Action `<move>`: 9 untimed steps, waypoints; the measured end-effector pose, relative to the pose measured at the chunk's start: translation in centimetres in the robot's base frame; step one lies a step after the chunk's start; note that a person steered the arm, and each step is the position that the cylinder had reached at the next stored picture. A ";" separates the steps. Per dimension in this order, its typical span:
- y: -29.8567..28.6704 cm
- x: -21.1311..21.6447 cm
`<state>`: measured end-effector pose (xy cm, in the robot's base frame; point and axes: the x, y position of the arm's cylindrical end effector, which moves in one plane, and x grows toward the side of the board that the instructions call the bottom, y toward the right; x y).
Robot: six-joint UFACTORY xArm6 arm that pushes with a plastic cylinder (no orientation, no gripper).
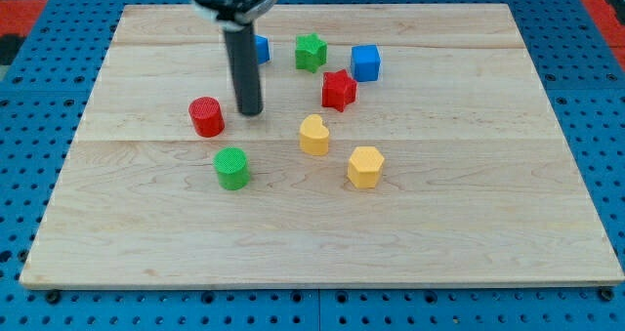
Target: Move the red circle to the center left of the board
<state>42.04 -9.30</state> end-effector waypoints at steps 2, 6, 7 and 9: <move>-2.9 -2.2; -14.3 -7.8; -6.6 -10.3; -4.9 -4.2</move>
<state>37.82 -14.23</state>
